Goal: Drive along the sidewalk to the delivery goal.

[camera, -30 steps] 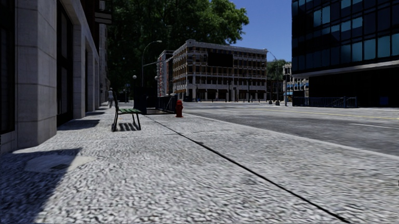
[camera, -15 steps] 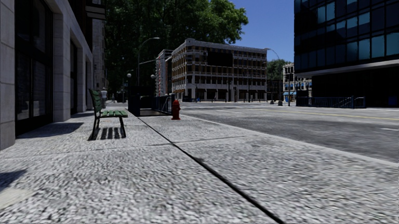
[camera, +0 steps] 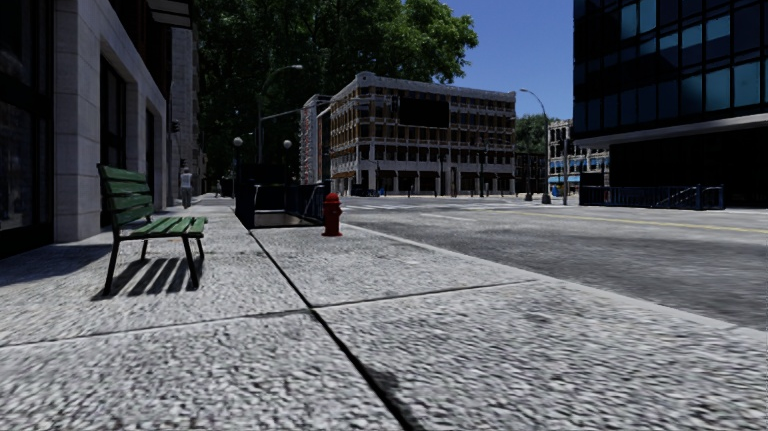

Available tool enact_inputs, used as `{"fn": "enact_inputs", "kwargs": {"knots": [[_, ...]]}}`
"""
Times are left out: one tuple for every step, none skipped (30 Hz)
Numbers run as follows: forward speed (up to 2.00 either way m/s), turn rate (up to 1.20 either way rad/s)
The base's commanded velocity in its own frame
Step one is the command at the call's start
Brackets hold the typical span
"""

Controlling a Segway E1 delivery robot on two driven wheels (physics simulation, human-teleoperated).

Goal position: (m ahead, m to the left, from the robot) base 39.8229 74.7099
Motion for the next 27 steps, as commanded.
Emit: {"fn": "enact_inputs", "kwargs": {"knots": [[2.00, 0.00], [2.00, 0.00], [2.00, 0.00], [2.00, 0.00], [2.00, 0.00], [2.00, 0.00], [2.00, 0.00], [2.00, 0.00], [2.00, 0.24], [2.00, 0.77], [2.00, 1.20], [2.00, 1.20], [2.00, 1.20], [2.00, 1.20], [2.00, 0.07], [2.00, 0.06], [2.00, 0.04], [2.00, 0.02], [2.00, 0.01], [2.00, 0.01], [2.00, 0.00], [2.00, 0.00], [2.00, 0.00], [2.00, 0.00], [2.00, 0.00], [2.00, 0.15], [2.00, 0.33]]}}
